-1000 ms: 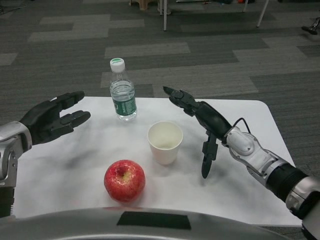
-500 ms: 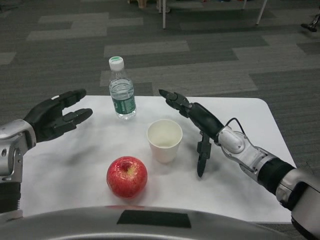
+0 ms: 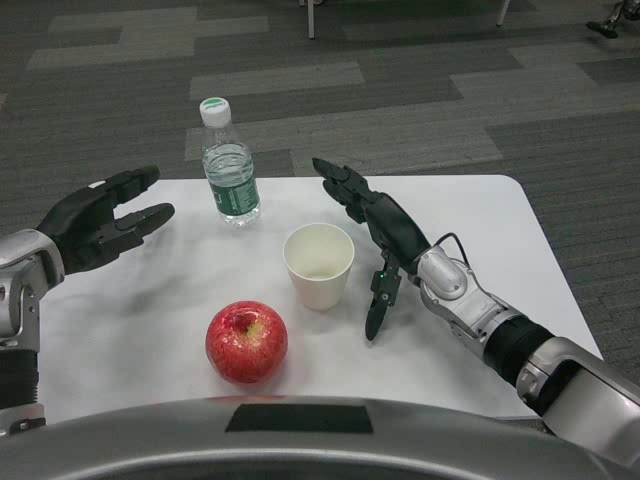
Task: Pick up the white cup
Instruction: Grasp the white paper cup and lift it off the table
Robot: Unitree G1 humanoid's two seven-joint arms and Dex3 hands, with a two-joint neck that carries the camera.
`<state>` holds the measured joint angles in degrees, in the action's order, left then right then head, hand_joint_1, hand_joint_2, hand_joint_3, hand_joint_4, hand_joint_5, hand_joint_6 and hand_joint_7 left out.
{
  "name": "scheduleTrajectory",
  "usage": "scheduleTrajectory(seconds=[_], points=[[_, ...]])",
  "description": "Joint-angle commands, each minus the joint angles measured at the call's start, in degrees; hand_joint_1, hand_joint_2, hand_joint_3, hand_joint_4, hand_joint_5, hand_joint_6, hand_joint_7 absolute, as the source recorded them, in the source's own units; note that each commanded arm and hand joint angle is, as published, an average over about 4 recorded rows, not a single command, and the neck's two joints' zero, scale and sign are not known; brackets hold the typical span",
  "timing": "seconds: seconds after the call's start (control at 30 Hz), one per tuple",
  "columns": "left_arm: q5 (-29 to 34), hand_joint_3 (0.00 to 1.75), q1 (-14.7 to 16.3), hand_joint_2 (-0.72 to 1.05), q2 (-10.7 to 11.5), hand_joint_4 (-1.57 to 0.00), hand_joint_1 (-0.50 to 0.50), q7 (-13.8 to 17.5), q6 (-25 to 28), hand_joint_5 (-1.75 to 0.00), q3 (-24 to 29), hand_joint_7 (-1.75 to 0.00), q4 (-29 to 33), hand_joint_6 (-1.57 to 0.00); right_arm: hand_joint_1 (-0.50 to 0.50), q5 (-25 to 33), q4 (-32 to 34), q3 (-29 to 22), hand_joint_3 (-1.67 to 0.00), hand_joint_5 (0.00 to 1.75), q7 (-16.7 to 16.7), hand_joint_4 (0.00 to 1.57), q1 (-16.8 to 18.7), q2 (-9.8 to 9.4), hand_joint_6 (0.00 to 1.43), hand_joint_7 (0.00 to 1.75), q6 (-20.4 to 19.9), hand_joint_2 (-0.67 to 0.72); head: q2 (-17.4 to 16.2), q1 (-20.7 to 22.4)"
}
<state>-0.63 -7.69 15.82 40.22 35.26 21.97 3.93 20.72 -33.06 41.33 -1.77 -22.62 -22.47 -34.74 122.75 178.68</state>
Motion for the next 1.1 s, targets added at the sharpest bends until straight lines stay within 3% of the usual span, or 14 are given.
scheduleTrajectory(seconds=[0.03,0.3,0.43,0.87,1.1], points=[[-0.1,0.26,-1.5,0.87,0.4,0.00,-0.50,-0.1,-0.9,-0.10,0.1,-0.14,-1.3,0.00,-0.42,0.6,-0.8,-4.1,-0.08,0.00,-0.3,0.00,3.2,2.78,0.00,0.19,0.6,0.66,-0.2,-1.5],[0.5,0.26,-3.4,0.87,1.2,0.00,-0.50,0.0,-2.1,-0.10,0.2,-0.14,-3.7,0.00,-0.43,0.5,-1.2,-10.7,-0.08,0.00,-0.2,0.00,7.6,8.28,0.00,0.19,0.6,0.66,-0.9,-4.7],[0.5,0.26,-4.3,0.87,1.2,0.00,-0.50,0.0,-2.6,-0.10,0.1,-0.14,-4.7,0.00,-0.46,0.4,-2.0,-11.4,-0.08,0.00,-0.2,0.00,8.1,9.55,0.00,0.21,0.5,0.60,-1.3,-5.6],[0.6,0.26,-6.8,0.87,1.2,0.00,-0.50,-0.1,-3.5,-0.10,0.3,-0.14,-8.4,0.00,-0.46,0.1,-6.8,-11.0,-0.08,0.00,-0.2,0.00,8.1,13.77,0.00,0.14,0.4,0.60,-1.9,-7.6],[0.7,0.26,-8.0,0.87,2.0,0.00,-0.50,0.0,-3.8,-0.10,0.1,-0.14,-9.9,0.00,-0.46,0.0,-8.5,-10.0,-0.08,0.00,-0.1,0.00,7.6,14.69,0.00,0.14,0.4,0.60,-2.0,-8.1]])
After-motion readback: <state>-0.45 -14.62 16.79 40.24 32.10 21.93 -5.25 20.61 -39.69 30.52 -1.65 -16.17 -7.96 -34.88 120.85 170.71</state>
